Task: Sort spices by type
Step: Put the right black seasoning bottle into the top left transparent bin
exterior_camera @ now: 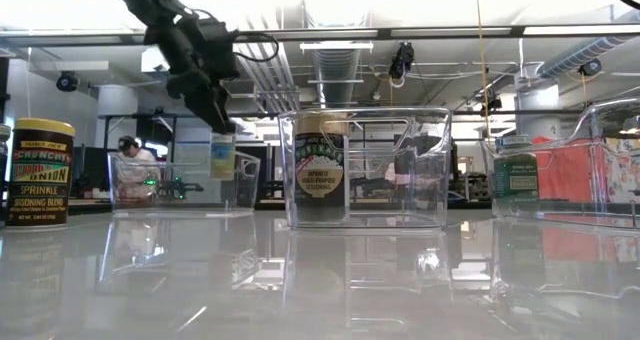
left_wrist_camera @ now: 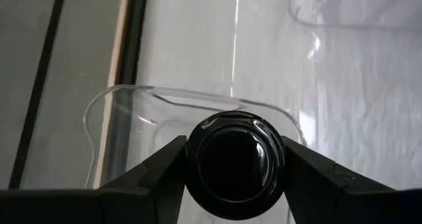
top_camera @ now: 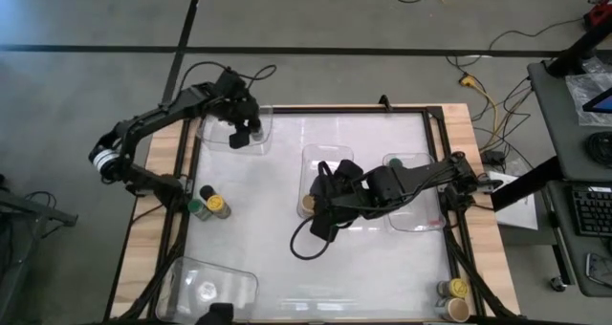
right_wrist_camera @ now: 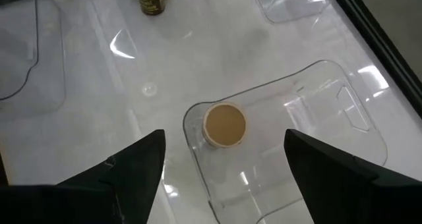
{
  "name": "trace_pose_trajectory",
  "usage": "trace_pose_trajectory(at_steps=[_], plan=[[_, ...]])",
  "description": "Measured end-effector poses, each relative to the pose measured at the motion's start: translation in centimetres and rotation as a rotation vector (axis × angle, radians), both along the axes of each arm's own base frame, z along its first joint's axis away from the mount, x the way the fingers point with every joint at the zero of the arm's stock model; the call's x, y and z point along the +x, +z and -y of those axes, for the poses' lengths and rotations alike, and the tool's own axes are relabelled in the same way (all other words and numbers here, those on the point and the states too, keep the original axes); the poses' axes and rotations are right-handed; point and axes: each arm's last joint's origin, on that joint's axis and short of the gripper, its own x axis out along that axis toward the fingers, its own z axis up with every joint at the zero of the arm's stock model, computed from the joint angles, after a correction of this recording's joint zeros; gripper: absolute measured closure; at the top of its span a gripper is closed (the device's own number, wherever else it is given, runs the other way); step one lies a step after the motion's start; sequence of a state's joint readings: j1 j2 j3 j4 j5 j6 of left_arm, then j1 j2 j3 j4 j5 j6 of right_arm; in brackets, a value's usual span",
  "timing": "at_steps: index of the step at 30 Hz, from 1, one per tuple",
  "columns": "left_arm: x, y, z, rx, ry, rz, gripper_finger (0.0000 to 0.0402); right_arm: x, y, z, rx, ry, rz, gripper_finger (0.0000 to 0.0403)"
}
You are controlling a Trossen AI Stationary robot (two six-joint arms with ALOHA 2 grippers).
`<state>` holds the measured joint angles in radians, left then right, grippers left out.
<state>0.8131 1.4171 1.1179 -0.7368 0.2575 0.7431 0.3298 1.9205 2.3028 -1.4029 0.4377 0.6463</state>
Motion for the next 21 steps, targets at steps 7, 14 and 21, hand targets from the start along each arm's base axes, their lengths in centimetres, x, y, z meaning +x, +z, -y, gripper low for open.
trace_pose_trajectory(at_steps=[7,14,21], plan=[[0.1,-1.2,-1.0,-0.043,-0.058,0.008,0.0208,0.0,0.0,0.0,0.023,-0.036,0.011,0.0094],[0.0,-2.4,-2.1,-0.079,-0.048,-0.005,0.0208,0.0,0.0,0.0,0.026,-0.040,0.012,0.0102],[0.1,-2.8,-2.2,-0.082,-0.069,-0.010,0.0208,0.0,0.0,0.0,0.027,-0.040,0.012,0.0113]])
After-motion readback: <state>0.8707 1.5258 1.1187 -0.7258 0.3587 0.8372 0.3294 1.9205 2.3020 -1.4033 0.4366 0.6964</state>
